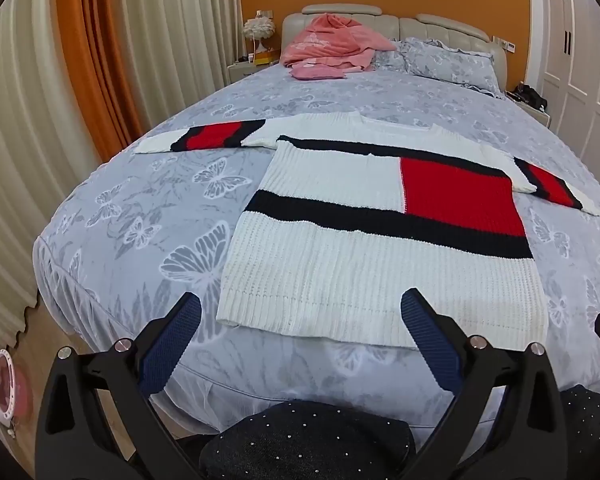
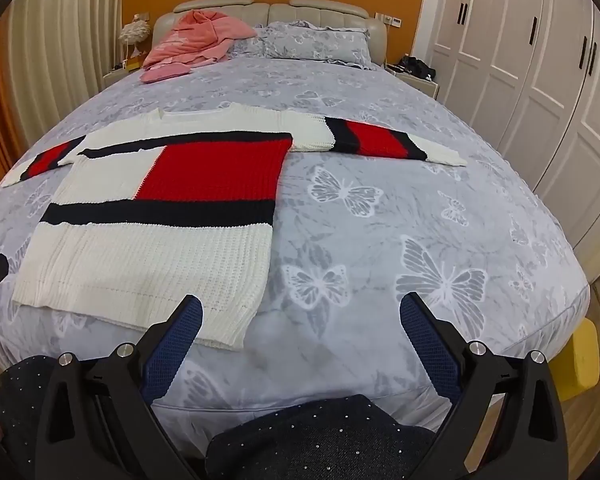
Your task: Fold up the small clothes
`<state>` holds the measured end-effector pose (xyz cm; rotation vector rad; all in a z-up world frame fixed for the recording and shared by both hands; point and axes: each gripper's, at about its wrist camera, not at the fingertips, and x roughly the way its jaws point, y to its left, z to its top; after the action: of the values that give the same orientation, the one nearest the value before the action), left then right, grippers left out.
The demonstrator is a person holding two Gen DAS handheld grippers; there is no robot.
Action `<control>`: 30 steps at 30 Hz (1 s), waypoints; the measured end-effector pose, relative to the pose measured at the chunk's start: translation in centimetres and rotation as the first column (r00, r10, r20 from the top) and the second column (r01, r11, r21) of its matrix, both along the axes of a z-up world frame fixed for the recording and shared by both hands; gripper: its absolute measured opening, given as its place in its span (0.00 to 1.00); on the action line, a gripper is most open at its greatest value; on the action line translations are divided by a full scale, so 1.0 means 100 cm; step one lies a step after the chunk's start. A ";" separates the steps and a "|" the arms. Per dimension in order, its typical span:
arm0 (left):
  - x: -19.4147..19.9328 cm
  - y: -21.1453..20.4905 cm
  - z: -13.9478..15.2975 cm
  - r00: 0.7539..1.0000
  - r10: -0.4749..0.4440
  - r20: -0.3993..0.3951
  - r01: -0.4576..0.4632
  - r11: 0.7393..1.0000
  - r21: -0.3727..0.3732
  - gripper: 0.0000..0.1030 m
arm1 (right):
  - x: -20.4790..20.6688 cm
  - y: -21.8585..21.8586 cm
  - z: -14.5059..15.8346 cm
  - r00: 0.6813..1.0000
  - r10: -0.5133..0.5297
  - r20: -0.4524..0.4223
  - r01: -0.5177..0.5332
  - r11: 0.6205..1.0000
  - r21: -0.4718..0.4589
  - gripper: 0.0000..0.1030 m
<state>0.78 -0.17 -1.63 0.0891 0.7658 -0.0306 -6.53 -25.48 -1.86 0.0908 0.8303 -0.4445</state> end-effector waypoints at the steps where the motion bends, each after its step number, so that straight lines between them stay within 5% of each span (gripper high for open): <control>1: -0.003 0.004 0.006 1.000 -0.001 0.001 0.001 1.000 -0.009 0.95 | 0.000 0.000 0.000 1.000 0.000 -0.001 0.000 1.000 0.000 0.95; 30: -0.004 -0.001 0.008 1.000 -0.024 0.013 0.024 0.999 0.026 0.95 | -0.001 0.001 0.000 1.000 0.001 0.003 -0.001 1.000 -0.003 0.95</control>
<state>0.33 -0.23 -0.86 0.1227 0.7515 -0.0431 -6.64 -25.39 -1.86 0.0883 0.8268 -0.4447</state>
